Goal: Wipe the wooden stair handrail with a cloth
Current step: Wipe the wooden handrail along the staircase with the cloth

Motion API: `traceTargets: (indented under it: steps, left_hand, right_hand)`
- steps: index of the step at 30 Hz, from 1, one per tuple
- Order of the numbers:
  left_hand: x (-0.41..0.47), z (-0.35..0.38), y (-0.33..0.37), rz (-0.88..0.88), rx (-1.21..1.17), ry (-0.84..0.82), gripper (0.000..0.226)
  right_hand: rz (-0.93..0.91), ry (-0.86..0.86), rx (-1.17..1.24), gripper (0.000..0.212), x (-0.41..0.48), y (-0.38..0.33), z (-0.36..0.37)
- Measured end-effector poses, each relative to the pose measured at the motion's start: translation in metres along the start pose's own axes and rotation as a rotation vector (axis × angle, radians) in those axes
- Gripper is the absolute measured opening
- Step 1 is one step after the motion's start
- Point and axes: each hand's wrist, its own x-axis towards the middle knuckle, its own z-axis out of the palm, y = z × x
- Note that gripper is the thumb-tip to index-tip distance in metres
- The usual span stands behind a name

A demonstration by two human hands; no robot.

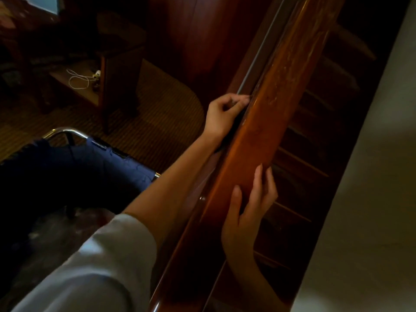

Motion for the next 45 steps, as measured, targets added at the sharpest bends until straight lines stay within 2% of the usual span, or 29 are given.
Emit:
traceTargets:
  steps: [4, 7, 9, 11, 16, 21, 25, 30, 34, 39, 43, 45]
  left_hand:
    - [-0.056, -0.017, -0.035, -0.108, -0.106, 0.106, 0.015]
    - [-0.085, -0.031, -0.048, -0.161, -0.183, 0.077, 0.016]
    - [-0.071, -0.029, -0.043, -0.129, -0.159, 0.068, 0.007]
    - [-0.041, -0.017, -0.031, -0.068, -0.105, 0.049, 0.008]
    - [0.02, 0.009, -0.004, -0.037, -0.104, 0.015, 0.014]
    - [-0.026, -0.014, -0.026, -0.018, -0.051, 0.005, 0.011]
    - [-0.067, -0.031, -0.046, -0.116, -0.124, 0.012, 0.01]
    - [0.007, 0.004, -0.005, -0.043, -0.067, 0.011, 0.011]
    - [0.041, 0.025, 0.017, -0.097, -0.101, 0.036, 0.018]
    - [-0.045, -0.014, -0.025, -0.139, -0.118, 0.057, 0.014]
    - [-0.146, -0.048, -0.056, -0.215, -0.254, 0.194, 0.007]
    - [-0.192, -0.063, -0.064, -0.175, -0.224, 0.234, 0.01]
  right_hand:
    - [-0.022, 0.003, -0.012, 0.054, -0.002, -0.002, 0.001]
    - [-0.097, 0.045, -0.147, 0.048, -0.003, -0.004, 0.001]
    - [-0.216, 0.023, -0.256, 0.043, -0.005, -0.006, 0.001]
    - [-0.281, -0.034, -0.306, 0.042, -0.005, -0.008, 0.003]
    - [-0.262, -0.068, -0.45, 0.046, -0.005, -0.008, 0.004]
    - [-0.272, -0.045, -0.317, 0.043, -0.004, -0.008, 0.005]
    - [-0.289, -0.064, -0.263, 0.044, -0.005, -0.008, 0.006]
    - [-0.231, -0.082, -0.336, 0.047, -0.004, -0.008, 0.004]
    - [-0.257, -0.093, -0.343, 0.047, -0.005, -0.008, 0.001]
    - [-0.258, -0.075, -0.172, 0.042, -0.006, -0.01, 0.0]
    - [-0.269, -0.068, -0.104, 0.039, -0.004, -0.007, -0.001]
    - [-0.269, -0.063, -0.098, 0.038, -0.005, -0.007, -0.001]
